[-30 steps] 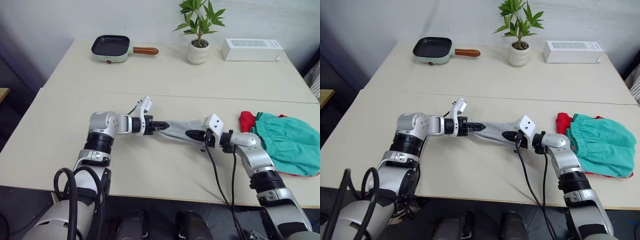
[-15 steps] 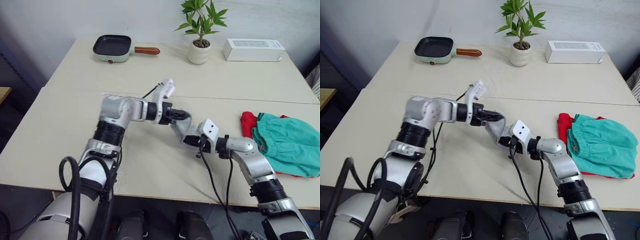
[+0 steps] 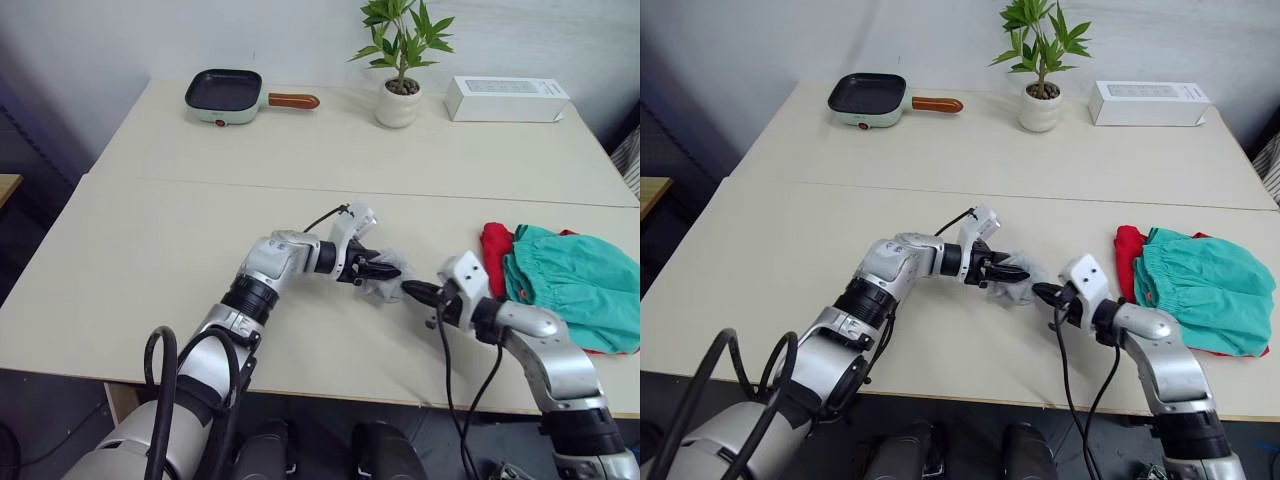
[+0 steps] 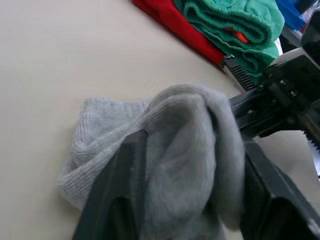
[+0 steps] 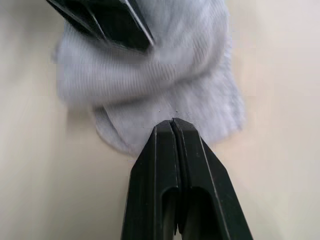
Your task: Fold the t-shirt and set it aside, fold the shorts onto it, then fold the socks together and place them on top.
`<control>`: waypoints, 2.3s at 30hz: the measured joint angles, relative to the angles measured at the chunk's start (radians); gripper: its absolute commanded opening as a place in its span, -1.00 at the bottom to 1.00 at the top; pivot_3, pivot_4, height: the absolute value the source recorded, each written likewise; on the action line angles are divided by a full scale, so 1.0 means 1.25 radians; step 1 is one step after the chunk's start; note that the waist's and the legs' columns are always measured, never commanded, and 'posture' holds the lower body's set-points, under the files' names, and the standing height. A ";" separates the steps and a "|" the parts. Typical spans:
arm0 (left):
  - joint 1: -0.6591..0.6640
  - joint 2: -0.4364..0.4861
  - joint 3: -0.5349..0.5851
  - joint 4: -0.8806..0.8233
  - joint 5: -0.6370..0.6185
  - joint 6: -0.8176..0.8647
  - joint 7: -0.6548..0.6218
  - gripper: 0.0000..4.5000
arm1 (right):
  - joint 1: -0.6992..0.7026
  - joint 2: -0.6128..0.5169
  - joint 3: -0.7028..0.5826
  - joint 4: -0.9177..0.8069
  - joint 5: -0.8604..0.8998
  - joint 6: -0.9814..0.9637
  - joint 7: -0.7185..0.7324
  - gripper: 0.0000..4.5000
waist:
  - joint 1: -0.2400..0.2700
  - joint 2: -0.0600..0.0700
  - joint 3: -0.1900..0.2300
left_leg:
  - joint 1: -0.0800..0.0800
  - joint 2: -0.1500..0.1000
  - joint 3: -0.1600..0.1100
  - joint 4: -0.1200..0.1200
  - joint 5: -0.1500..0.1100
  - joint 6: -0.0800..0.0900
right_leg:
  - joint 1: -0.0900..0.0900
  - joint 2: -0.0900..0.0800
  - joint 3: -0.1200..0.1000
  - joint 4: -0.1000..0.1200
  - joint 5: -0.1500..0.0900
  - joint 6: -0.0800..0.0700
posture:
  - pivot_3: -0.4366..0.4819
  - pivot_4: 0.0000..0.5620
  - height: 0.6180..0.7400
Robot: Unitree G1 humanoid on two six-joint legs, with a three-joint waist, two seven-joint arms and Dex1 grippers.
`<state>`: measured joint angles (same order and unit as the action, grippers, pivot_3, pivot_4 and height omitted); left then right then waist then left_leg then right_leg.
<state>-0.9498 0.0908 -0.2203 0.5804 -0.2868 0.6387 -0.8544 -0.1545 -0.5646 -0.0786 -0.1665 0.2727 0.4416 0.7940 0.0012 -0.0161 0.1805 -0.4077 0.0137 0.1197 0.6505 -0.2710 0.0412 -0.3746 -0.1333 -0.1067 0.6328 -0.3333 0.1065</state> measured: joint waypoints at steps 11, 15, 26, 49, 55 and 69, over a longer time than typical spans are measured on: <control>0.053 0.006 0.103 -0.106 -0.088 -0.127 -0.134 0.52 | 0.017 -0.026 -0.103 -0.017 0.061 0.015 -0.014 -1.00 | 0.000 0.000 0.000 | 0.000 0.000 0.000 0.000 0.000 0.000 | 0.000 0.001 -0.001 -0.001 0.000 0.000 | -0.05 -0.47 1.00; 0.077 0.009 0.123 -0.082 -0.068 -0.238 -0.121 0.04 | 0.004 -0.028 -0.136 -0.021 0.115 0.016 -0.006 -1.00 | 0.001 0.000 0.000 | 0.000 0.000 0.000 0.000 0.000 0.001 | 0.001 0.001 -0.002 -0.001 0.000 0.000 | -0.05 -0.47 1.00; 0.117 0.046 0.064 0.017 0.081 -0.432 -0.079 -0.99 | -0.128 -0.004 -0.028 -0.143 0.187 0.091 -0.057 -1.00 | 0.012 0.000 0.000 | -0.001 0.000 -0.001 0.001 -0.001 0.003 | 0.000 0.001 -0.002 0.002 0.000 0.000 | -0.05 -0.47 1.00; 0.086 0.000 -0.036 0.145 0.247 -0.571 -0.011 -0.99 | -0.051 -0.035 0.010 -0.081 0.066 0.055 -0.086 -1.00 | 0.017 0.000 0.000 | 0.000 0.000 0.000 0.003 -0.002 0.004 | 0.000 0.000 -0.005 0.002 0.000 0.000 | -0.05 -0.47 1.00; 0.086 -0.002 -0.029 0.128 0.240 -0.579 -0.033 -0.99 | -0.050 -0.037 -0.021 -0.078 0.085 0.066 -0.089 -1.00 | 0.018 0.000 0.000 | -0.001 0.000 0.000 0.003 -0.002 0.004 | 0.000 -0.001 -0.005 0.002 0.000 0.000 | -0.05 -0.47 1.00; 0.079 -0.036 -0.060 0.121 0.262 -0.589 -0.043 -0.99 | -0.073 -0.032 -0.099 -0.052 0.134 0.051 -0.086 -1.00 | 0.014 0.000 0.000 | -0.001 0.000 0.000 0.003 -0.002 0.004 | 0.000 0.000 -0.005 0.002 0.000 0.000 | -0.05 -0.47 1.00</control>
<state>-0.8505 0.0454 -0.2958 0.7322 0.0404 -0.0982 -0.9086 -0.2452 -0.6047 -0.2022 -0.2319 0.4399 0.5051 0.6870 0.0192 -0.0161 0.1805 -0.4086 0.0142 0.1198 0.6545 -0.2734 0.0463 -0.3747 -0.1330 -0.1131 0.6354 -0.3333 0.1065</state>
